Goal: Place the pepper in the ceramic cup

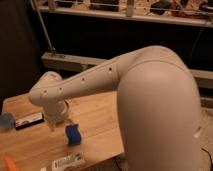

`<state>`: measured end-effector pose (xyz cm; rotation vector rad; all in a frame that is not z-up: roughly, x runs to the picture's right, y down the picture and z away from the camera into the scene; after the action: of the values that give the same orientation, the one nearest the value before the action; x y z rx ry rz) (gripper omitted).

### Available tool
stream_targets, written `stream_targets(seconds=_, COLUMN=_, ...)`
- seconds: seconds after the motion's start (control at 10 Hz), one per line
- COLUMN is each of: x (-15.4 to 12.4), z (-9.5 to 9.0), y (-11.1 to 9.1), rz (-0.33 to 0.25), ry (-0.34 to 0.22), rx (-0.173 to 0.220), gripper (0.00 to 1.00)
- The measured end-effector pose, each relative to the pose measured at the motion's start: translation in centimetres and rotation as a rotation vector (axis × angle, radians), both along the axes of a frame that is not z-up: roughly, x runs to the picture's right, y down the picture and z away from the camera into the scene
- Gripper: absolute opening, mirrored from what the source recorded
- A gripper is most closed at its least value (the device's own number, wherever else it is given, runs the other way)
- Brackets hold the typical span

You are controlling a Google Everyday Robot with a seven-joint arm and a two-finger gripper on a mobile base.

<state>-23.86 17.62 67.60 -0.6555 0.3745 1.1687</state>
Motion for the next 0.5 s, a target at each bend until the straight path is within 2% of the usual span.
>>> stream_targets(seconds=0.1, x=-3.0, z=-0.8, y=1.3, rz=-0.030, ry=-0.042, rx=0.007, gripper=0.65)
stream_targets(seconds=0.3, x=-6.4, z=-1.8, y=2.7, rz=-0.062, ry=-0.086, rx=0.009, gripper=0.65)
stream_targets(seconds=0.4, x=-9.2, z=-2.6, y=3.8, rz=-0.089, ry=-0.124, rx=0.013, gripper=0.65)
stream_targets(seconds=0.5, x=-10.5, z=-2.9, y=4.2, rz=-0.101, ry=-0.142, rx=0.016, gripper=0.65)
